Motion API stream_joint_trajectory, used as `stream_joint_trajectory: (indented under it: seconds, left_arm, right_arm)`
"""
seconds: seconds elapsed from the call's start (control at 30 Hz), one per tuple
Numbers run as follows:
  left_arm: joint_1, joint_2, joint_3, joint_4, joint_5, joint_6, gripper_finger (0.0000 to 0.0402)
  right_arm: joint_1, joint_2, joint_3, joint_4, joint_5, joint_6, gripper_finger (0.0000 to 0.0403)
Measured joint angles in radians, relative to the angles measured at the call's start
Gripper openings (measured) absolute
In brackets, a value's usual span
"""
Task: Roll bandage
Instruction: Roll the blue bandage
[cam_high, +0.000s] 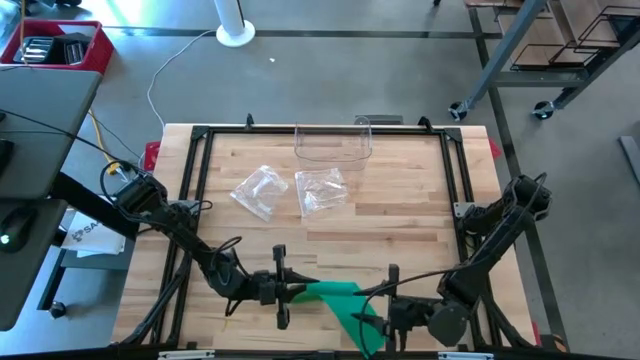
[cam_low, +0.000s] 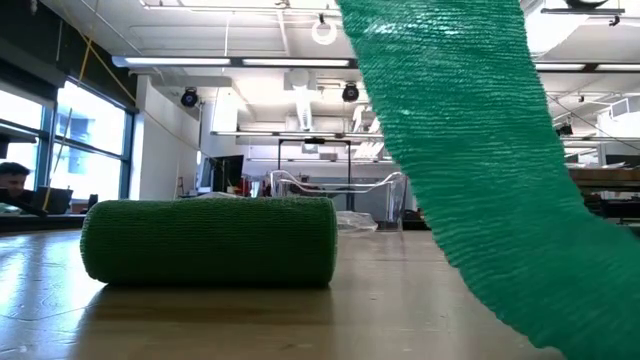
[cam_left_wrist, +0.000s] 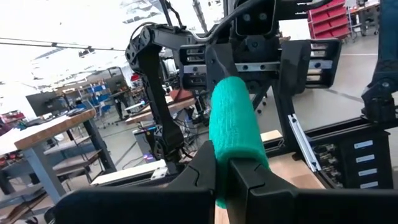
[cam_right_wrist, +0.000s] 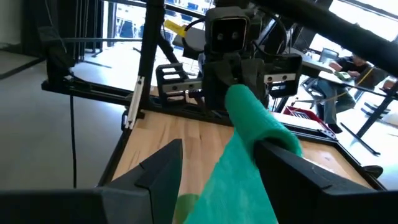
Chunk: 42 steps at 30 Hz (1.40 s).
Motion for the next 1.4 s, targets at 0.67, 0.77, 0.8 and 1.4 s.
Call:
stream_joint_trajectory:
  seconds: [0.67,0.77,0.8,1.4]
  left_arm:
    - [0.0,0.0,0.0,-0.006,-0.001,-0.016,0.0]
    - [0.0,0.0,0.0,-0.006,-0.001,-0.045,0.0001]
    - [0.0,0.0,0.0,-0.006,0.002,-0.055,0.0002]
    - [0.035,0.002,0.0,0.011,0.183,-0.219,0.005]
  right_arm:
    - [-0.069,-0.003,0.0,-0.006,-0.083,0.068,0.0157]
    - [-0.076,-0.003,0.0,-0.006,-0.083,0.062,0.0113]
    - [-0.076,-0.003,0.0,-0.008,-0.083,0.062,0.0094]
    - [-0.002,-0.004,-0.001,0.005,-0.005,-0.108,0.0003]
